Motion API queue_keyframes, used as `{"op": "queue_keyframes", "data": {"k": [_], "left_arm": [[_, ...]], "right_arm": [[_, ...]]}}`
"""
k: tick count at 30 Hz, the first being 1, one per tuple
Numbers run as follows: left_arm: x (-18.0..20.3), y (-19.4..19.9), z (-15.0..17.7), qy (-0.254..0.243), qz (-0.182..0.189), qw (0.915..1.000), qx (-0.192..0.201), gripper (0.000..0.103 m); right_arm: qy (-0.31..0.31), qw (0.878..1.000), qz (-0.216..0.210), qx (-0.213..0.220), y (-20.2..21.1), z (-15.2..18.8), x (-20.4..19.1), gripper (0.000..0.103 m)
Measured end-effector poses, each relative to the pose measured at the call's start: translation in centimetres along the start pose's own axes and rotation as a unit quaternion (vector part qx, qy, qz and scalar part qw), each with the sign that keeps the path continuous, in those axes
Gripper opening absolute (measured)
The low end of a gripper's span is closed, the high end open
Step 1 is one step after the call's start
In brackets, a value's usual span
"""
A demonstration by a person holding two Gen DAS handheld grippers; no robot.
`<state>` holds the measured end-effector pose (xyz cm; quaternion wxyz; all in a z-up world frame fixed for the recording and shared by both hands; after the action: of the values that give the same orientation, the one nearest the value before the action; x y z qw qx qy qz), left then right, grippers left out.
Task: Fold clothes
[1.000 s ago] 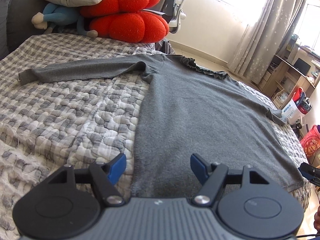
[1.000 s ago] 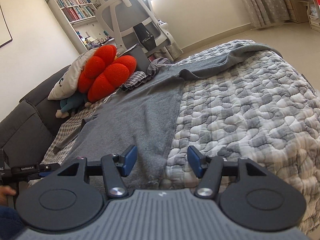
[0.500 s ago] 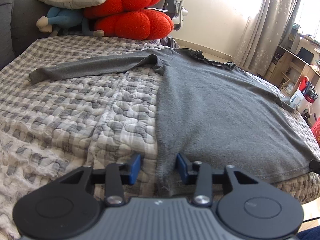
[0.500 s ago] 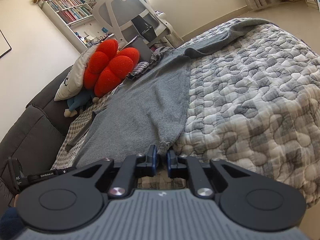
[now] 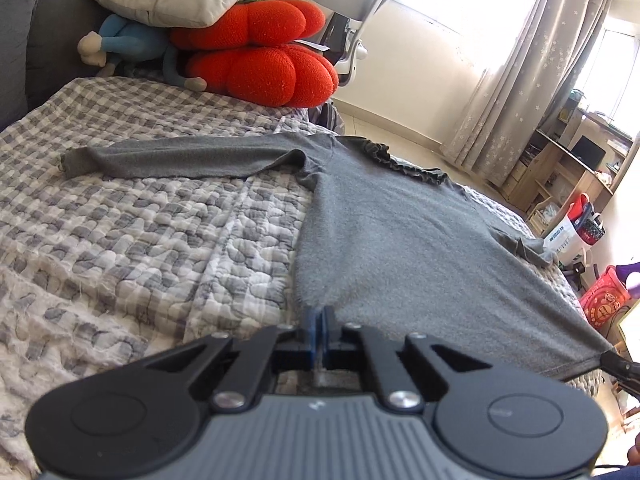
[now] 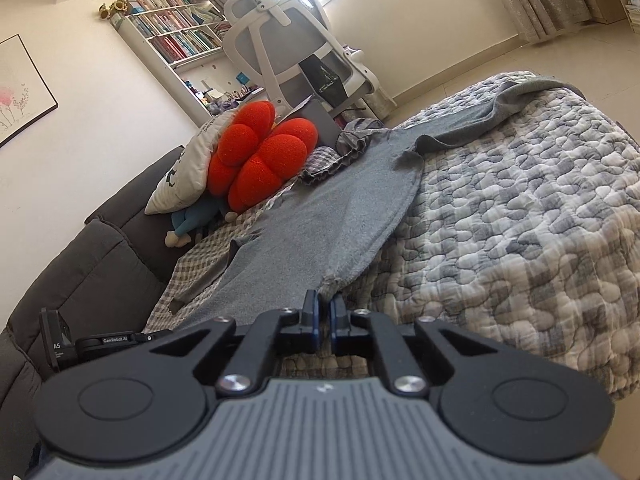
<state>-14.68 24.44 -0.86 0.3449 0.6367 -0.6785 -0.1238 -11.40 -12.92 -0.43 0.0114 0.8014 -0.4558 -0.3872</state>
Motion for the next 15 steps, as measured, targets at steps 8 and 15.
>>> {"op": "queue_keyframes", "data": {"k": [8,15], "left_arm": [[-2.4,-0.9,1.4,0.0,-0.024,0.9992,-0.033,0.002],[-4.2,-0.1,0.9,0.023,-0.026,0.9989,-0.032,0.01]], "right_arm": [[0.021,0.996,0.024,-0.079,-2.3,3.0,0.7,0.008],[0.033,0.996,0.057,-0.061,-1.1,1.3,2.3,0.016]]}}
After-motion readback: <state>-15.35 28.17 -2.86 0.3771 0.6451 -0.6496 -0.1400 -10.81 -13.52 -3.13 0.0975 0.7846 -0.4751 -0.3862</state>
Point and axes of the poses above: each gripper's, at about its wrist camera, not at the fingertips, and y roughly against the way its jaws point, x to its right, z to its underside, the point moved 7 cm from there along -y, roughly the way its jaws point
